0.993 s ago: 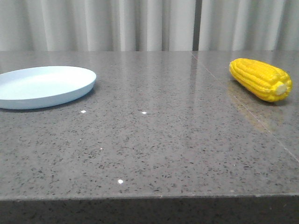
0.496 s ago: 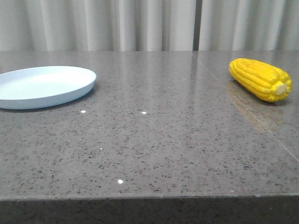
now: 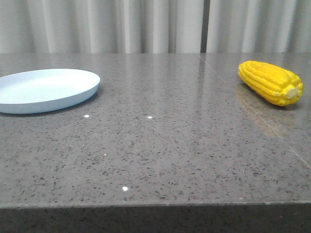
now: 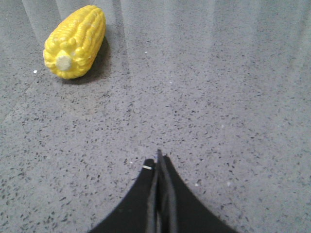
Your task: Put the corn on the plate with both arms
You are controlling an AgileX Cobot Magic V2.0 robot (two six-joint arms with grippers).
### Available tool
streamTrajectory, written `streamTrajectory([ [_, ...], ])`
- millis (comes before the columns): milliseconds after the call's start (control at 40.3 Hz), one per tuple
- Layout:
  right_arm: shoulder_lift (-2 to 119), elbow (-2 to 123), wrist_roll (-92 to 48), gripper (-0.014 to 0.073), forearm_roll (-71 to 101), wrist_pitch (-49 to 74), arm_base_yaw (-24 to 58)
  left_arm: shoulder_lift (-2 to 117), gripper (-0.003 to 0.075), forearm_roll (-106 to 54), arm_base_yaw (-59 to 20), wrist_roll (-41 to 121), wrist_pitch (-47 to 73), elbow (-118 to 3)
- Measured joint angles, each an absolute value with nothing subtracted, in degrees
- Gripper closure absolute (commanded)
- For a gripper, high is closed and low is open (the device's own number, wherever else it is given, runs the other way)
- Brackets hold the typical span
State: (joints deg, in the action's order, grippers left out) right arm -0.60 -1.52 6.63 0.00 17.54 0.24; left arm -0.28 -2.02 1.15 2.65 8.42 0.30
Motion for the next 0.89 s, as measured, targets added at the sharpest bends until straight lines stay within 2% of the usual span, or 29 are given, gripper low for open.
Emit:
streamTrajectory([
  [273,-0.6,-1.52,6.63,0.0662,0.54,16.0,0.24,-0.28,0.0741,-2.02,1.15,2.65,7.94,0.3],
  [496,-0.6,-1.02,6.63,0.0662,0.77,13.29,0.24,-0.28,0.0741,-2.02,1.15,2.65,-0.89,-0.22],
  [720,-0.3,8.95,6.63,0.0662,0.87,14.27,0.24,0.43,0.0741,-2.02,1.15,2.65,3.43,-9.12],
  [893,8.66,20.81,6.63,0.0659,0.87,19.18,0.24,9.17,0.0741,-1.17,1.15,2.99,9.36,-18.74],
])
